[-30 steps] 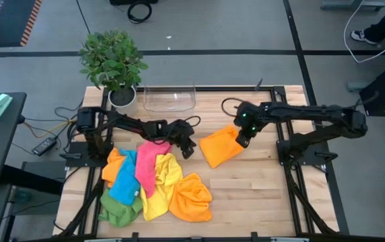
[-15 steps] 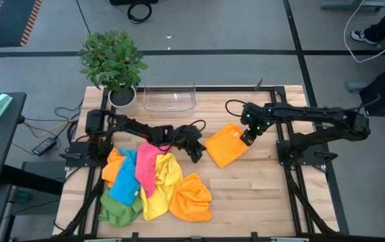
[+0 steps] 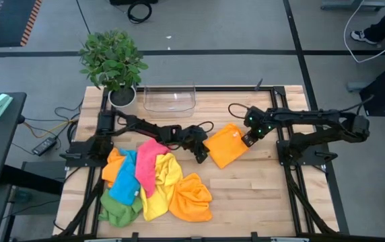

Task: Fold microfiber towels
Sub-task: Fold the top right orange microfiber cloth

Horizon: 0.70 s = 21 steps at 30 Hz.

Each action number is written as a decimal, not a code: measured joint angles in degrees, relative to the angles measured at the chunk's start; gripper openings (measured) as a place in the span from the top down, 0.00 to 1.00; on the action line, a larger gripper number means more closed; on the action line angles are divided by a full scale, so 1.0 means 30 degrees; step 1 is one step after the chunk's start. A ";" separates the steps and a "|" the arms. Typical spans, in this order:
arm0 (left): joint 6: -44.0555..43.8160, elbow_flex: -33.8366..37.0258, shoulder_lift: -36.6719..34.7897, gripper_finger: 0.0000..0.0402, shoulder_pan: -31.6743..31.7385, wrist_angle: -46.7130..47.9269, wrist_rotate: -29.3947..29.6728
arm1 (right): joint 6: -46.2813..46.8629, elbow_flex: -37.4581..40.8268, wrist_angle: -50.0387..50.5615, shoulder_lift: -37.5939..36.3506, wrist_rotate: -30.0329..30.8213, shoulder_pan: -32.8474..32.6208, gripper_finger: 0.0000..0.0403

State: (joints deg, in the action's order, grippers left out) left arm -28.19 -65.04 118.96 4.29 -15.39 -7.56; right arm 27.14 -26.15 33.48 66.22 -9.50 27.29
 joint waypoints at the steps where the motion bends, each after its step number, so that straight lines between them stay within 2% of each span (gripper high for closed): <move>1: 0.0025 -0.0108 0.0123 0.99 0.0034 0.0246 -0.0025 | 0.0428 0.0270 -0.0159 0.0000 -0.0069 -0.0339 0.97; 6: 0.0269 -0.0701 0.0219 0.99 0.1016 0.2339 0.0169 | 0.3864 0.1237 -0.1814 -0.0044 -0.1428 -0.3694 0.99; 12: 0.3158 -0.2444 -0.0659 0.99 0.2385 0.5280 0.0006 | 1.0649 0.0898 -0.5043 0.0007 -0.1812 -1.0492 0.99; 14: 0.4292 -0.3334 -0.1223 0.99 0.2683 0.6452 -0.0019 | 1.1982 0.0466 -0.4822 -0.0100 -0.1721 -1.2090 0.99; 17: 0.5904 -0.4639 -0.1832 0.98 0.2958 0.8626 -0.0109 | 1.2634 -0.0408 -0.3696 -0.0598 -0.1493 -1.3099 0.98; 21: 0.6479 -0.5449 -0.2491 0.99 0.2842 0.9779 -0.0373 | 1.1754 -0.0852 -0.0953 -0.1781 -0.0160 -1.2415 0.96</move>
State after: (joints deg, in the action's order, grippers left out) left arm -8.75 -81.38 111.49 12.82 13.95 -8.68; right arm 62.40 -28.71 30.62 60.87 -9.98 -9.96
